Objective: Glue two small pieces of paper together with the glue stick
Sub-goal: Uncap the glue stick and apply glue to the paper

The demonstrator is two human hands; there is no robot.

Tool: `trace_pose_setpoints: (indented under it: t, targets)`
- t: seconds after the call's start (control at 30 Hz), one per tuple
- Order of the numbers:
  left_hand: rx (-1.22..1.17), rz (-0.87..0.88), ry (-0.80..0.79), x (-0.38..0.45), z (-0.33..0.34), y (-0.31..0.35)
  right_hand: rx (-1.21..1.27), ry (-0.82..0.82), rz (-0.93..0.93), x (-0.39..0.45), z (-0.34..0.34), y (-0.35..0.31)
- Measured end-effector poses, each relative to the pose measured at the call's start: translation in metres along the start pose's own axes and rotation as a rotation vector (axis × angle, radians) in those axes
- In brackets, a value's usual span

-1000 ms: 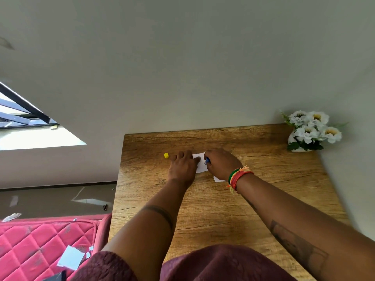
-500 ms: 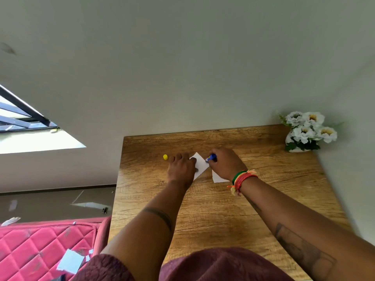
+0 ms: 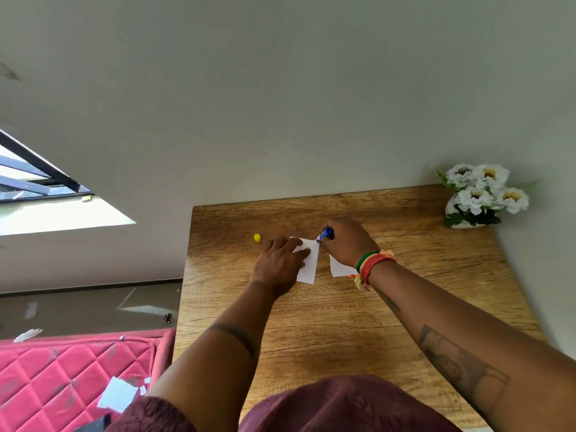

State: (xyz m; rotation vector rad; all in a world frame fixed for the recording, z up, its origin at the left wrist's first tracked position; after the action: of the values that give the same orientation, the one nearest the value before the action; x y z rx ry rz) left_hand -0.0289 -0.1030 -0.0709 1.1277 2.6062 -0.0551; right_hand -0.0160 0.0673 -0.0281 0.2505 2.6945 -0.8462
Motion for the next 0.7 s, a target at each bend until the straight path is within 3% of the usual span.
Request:
trace_pose_setpoints:
  t: [0.7]
  targets:
    - [-0.029, -0.152, -0.048, 0.011, -0.002, 0.002, -0.253, -0.088, -0.13, 0.012, 0.011, -0.015]
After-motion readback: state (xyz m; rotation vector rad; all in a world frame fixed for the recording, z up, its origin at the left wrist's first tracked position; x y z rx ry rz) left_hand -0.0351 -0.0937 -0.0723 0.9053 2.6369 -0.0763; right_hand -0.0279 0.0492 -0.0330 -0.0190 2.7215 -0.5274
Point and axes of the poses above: each hand's wrist, its own x-axis towards the middle knuckle, its own z-axis out of the palm, y = z × x, the point moved 5 cm from there along x, towards the middle knuckle, and after that the axes turned 9 degrees about -y, right-handed, at the moved point
